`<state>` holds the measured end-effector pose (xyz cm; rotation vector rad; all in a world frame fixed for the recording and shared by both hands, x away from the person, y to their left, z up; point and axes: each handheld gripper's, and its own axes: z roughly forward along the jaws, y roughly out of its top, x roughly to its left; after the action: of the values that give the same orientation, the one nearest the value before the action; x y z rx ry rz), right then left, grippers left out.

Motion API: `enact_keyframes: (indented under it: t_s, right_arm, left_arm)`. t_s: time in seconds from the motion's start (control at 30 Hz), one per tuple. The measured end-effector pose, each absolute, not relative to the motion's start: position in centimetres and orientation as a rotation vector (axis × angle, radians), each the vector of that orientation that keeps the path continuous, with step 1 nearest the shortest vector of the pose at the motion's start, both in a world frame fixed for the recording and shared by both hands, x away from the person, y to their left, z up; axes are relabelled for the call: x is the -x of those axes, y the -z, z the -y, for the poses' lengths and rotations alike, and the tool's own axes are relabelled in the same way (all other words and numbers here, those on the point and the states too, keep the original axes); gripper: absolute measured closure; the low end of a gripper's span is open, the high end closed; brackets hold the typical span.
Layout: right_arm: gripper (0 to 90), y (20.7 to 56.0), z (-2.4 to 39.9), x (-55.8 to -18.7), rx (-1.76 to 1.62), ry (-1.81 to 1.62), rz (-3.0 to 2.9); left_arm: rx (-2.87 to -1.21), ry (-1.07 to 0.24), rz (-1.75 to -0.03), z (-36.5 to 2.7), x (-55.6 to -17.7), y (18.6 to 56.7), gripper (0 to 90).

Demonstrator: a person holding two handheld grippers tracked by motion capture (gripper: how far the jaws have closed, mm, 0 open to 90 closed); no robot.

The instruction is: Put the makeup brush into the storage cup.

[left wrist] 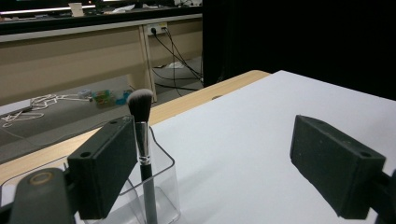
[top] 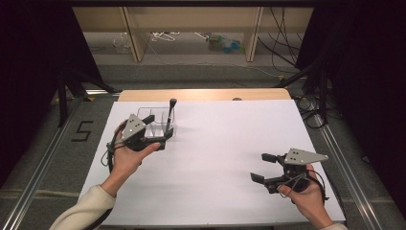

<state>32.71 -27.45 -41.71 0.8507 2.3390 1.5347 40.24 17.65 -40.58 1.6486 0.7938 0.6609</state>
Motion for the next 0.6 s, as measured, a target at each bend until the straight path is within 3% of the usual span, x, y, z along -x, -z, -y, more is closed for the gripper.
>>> enact_keyframes:
  t_s: [0.23, 0.27, 0.6]
  right_arm:
    - [16.5, 41.7, 27.4, -32.7, -0.851, -1.534, -2.338]
    - [16.5, 41.7, 27.4, -32.7, -0.851, -1.534, -2.339]
    - [16.5, 41.7, 27.5, -32.7, -0.851, -1.535, -2.338]
  left_arm:
    - [-1.647, -0.656, -0.782, -17.9, -39.6, 40.5, 14.9]
    - [-1.739, -0.784, -0.626, -18.9, -40.4, 40.0, 14.9]
    - [-1.731, -0.779, -0.621, -18.8, -39.4, 39.9, 15.0]
